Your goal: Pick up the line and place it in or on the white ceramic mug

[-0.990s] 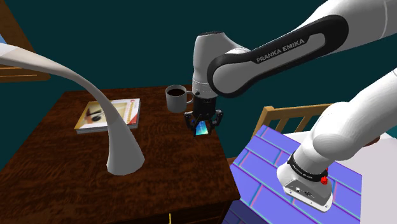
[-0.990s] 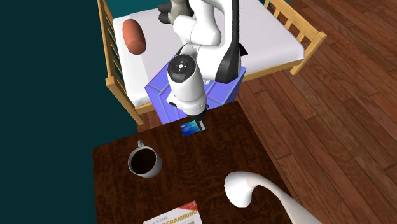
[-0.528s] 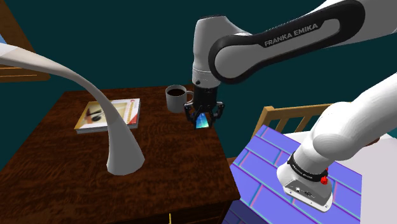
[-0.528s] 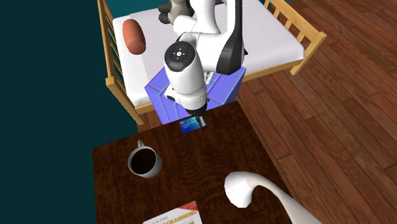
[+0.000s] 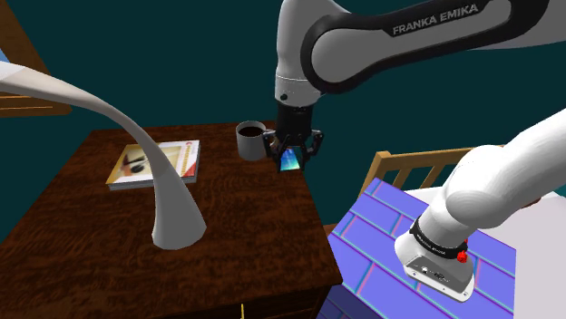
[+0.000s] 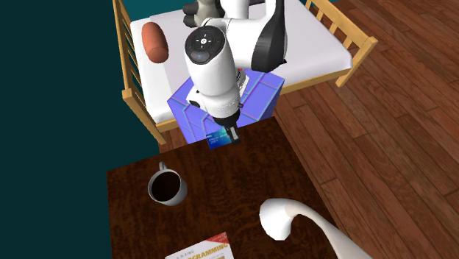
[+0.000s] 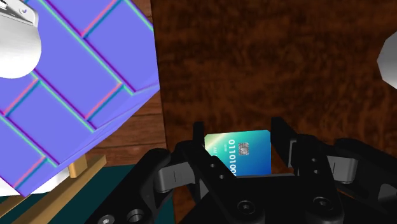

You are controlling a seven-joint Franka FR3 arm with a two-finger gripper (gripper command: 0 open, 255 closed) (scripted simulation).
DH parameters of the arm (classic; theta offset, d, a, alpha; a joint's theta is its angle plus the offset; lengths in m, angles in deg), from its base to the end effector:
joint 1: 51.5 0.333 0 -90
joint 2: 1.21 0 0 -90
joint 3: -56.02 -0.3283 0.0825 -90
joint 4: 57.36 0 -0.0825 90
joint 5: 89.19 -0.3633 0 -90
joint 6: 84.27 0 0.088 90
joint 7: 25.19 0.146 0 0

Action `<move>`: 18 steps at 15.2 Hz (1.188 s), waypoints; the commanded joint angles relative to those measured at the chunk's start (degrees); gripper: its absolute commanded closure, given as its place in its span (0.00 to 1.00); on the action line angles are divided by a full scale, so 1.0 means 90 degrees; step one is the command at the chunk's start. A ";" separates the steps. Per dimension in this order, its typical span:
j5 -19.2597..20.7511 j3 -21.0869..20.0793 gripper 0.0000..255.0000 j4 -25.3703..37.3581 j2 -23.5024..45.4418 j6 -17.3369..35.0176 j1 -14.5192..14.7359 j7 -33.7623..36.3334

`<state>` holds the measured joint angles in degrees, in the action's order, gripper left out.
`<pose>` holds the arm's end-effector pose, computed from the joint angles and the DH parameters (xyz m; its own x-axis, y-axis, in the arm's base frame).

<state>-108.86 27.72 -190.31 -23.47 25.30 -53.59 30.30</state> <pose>0.3530 0.2240 0.4490 0.7753 -0.6148 -0.1447 -0.6243 -0.7807 -0.0285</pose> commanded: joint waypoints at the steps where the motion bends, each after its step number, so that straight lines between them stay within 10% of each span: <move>1: 0.0009 0.0024 1.00 0.0129 -0.0048 -0.0177 0.0002 0.0030; 7: 0.0055 0.0110 1.00 0.0518 -0.0133 -0.0646 -0.0015 0.0084; 18: 0.1142 0.0408 1.00 0.2654 0.2087 -0.0818 -0.0691 -0.0335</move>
<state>-99.49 31.12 -168.55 -6.60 18.39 -59.38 27.60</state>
